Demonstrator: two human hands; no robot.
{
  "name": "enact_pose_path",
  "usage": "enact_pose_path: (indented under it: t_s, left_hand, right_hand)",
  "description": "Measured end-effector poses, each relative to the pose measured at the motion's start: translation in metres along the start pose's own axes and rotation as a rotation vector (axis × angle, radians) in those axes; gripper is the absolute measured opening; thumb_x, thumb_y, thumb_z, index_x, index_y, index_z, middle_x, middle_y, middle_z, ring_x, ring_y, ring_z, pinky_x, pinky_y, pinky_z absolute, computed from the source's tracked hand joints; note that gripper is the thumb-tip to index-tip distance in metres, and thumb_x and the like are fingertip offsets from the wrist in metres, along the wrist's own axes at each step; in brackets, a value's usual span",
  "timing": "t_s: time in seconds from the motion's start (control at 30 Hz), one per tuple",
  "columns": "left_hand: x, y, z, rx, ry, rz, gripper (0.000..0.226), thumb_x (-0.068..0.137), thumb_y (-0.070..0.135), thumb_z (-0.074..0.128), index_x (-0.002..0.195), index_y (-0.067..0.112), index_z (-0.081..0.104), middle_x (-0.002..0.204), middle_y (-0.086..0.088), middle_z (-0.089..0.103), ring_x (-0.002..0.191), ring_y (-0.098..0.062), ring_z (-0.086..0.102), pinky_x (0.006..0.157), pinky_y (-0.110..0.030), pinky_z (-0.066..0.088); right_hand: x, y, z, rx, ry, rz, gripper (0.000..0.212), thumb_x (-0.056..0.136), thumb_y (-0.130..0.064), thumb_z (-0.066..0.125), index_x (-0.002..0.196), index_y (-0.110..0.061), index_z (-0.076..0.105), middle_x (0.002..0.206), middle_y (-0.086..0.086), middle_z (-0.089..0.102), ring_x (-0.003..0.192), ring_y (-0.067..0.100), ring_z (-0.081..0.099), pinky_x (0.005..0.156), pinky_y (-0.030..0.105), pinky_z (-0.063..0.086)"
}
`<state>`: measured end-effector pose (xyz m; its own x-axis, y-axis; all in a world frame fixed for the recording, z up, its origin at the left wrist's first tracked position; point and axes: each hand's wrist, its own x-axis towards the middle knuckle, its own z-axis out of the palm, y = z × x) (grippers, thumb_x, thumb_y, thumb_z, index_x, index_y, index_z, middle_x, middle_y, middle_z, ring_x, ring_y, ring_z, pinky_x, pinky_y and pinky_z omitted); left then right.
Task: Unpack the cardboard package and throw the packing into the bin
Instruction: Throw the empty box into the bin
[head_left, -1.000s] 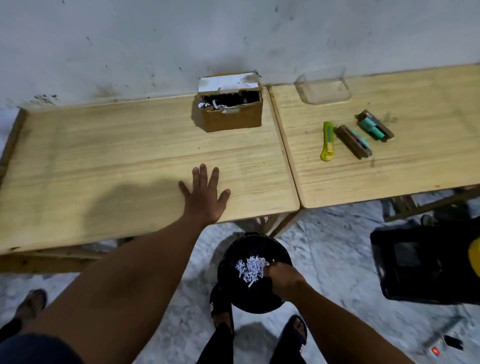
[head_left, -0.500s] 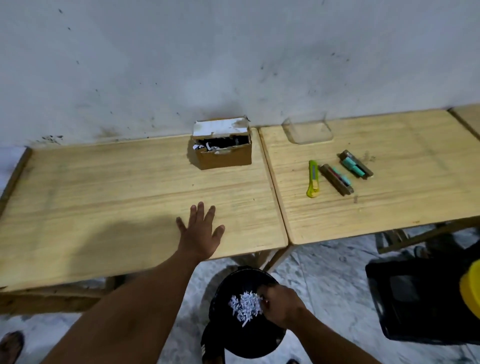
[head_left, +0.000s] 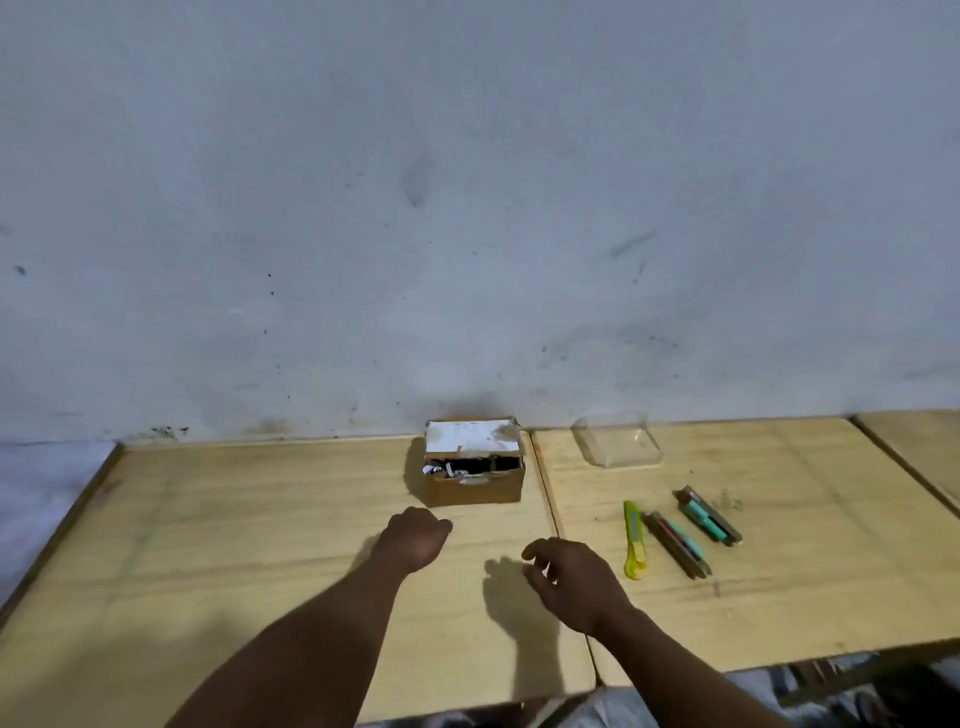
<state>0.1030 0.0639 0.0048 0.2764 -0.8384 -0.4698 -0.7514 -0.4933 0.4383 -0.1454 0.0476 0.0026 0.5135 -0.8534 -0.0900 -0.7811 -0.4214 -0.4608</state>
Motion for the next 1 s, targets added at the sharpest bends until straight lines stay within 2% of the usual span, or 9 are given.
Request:
enact_pose_path:
  t_s: [0.1, 0.2, 0.33, 0.43, 0.53, 0.67, 0.77, 0.87, 1.0]
  left_hand:
    - [0.021, -0.004, -0.024, -0.196, 0.114, -0.141, 0.038, 0.101, 0.026, 0.029, 0.128, 0.015, 0.053, 0.129, -0.016, 0.056, 0.118, -0.035, 0.054, 0.098, -0.037, 0.044]
    - [0.046, -0.001, -0.042, -0.315, 0.170, -0.200, 0.047, 0.097, 0.042, 0.032, 0.111, 0.009, 0.062, 0.117, -0.018, 0.064, 0.108, -0.037, 0.061, 0.093, -0.039, 0.049]
    - [0.076, 0.011, -0.053, -0.426, 0.193, -0.231, 0.049, 0.096, 0.054, 0.031, 0.099, 0.013, 0.058, 0.116, -0.016, 0.063, 0.103, -0.035, 0.060, 0.083, -0.035, 0.046]
    - [0.100, 0.018, -0.049, -0.629, 0.215, -0.249, 0.061, 0.090, 0.062, 0.045, 0.125, 0.014, 0.056, 0.132, -0.010, 0.056, 0.119, -0.030, 0.052, 0.093, -0.033, 0.042]
    - [0.124, 0.027, -0.041, -0.819, 0.223, -0.245, 0.076, 0.085, 0.063, 0.056, 0.146, 0.021, 0.038, 0.147, -0.008, 0.044, 0.130, -0.029, 0.045, 0.099, -0.034, 0.040]
    - [0.145, 0.034, -0.027, -0.926, 0.208, -0.217, 0.083, 0.080, 0.063, 0.063, 0.149, 0.027, 0.032, 0.152, -0.003, 0.039, 0.132, -0.028, 0.043, 0.105, -0.041, 0.040]
    - [0.148, 0.037, -0.015, -0.964, 0.211, -0.172, 0.081, 0.079, 0.058, 0.068, 0.147, 0.031, 0.034, 0.150, 0.002, 0.041, 0.132, -0.022, 0.044, 0.100, -0.034, 0.041]
    - [0.147, 0.038, -0.010, -0.908, 0.291, -0.157, 0.078, 0.079, 0.056, 0.070, 0.146, 0.031, 0.037, 0.150, 0.003, 0.042, 0.133, -0.021, 0.044, 0.105, -0.034, 0.040]
    - [0.144, 0.039, -0.012, -0.885, 0.304, -0.135, 0.074, 0.082, 0.051, 0.070, 0.145, 0.028, 0.038, 0.147, 0.002, 0.045, 0.131, -0.023, 0.045, 0.100, -0.031, 0.040]
  right_hand:
    - [0.043, -0.003, -0.013, 0.121, 0.120, 0.128, 0.027, 0.093, -0.048, 0.055, 0.116, -0.035, 0.062, 0.104, -0.015, 0.062, 0.087, 0.006, 0.060, 0.077, 0.028, 0.048]
    - [0.088, -0.003, -0.021, 0.244, 0.198, 0.188, 0.039, 0.092, -0.057, 0.052, 0.122, -0.034, 0.060, 0.114, -0.009, 0.062, 0.095, 0.012, 0.061, 0.084, 0.033, 0.051]
    - [0.146, 0.000, -0.024, 0.326, 0.195, 0.207, 0.054, 0.092, -0.057, 0.052, 0.136, -0.026, 0.050, 0.135, 0.001, 0.056, 0.120, 0.020, 0.055, 0.095, 0.036, 0.046]
    - [0.179, 0.003, -0.020, 0.420, 0.181, 0.229, 0.061, 0.090, -0.055, 0.057, 0.141, -0.024, 0.045, 0.141, 0.005, 0.051, 0.129, 0.023, 0.048, 0.101, 0.036, 0.040]
    - [0.205, 0.009, -0.008, 0.484, 0.149, 0.267, 0.070, 0.087, -0.057, 0.061, 0.146, -0.026, 0.039, 0.146, 0.006, 0.047, 0.132, 0.023, 0.046, 0.104, 0.036, 0.039]
    - [0.224, 0.009, 0.010, 0.533, 0.095, 0.305, 0.089, 0.082, -0.061, 0.066, 0.153, -0.025, 0.025, 0.153, 0.007, 0.040, 0.139, 0.024, 0.039, 0.109, 0.037, 0.034]
    - [0.225, 0.006, 0.022, 0.516, 0.086, 0.321, 0.101, 0.078, -0.067, 0.065, 0.155, -0.024, 0.017, 0.155, 0.010, 0.036, 0.141, 0.026, 0.036, 0.109, 0.037, 0.033]
    - [0.223, 0.005, 0.027, 0.446, 0.127, 0.319, 0.103, 0.076, -0.072, 0.064, 0.155, -0.025, 0.019, 0.152, 0.008, 0.042, 0.138, 0.025, 0.041, 0.107, 0.038, 0.036]
    - [0.222, 0.003, 0.024, 0.419, 0.149, 0.316, 0.101, 0.076, -0.071, 0.065, 0.154, -0.023, 0.023, 0.151, 0.007, 0.044, 0.138, 0.026, 0.042, 0.107, 0.040, 0.038]
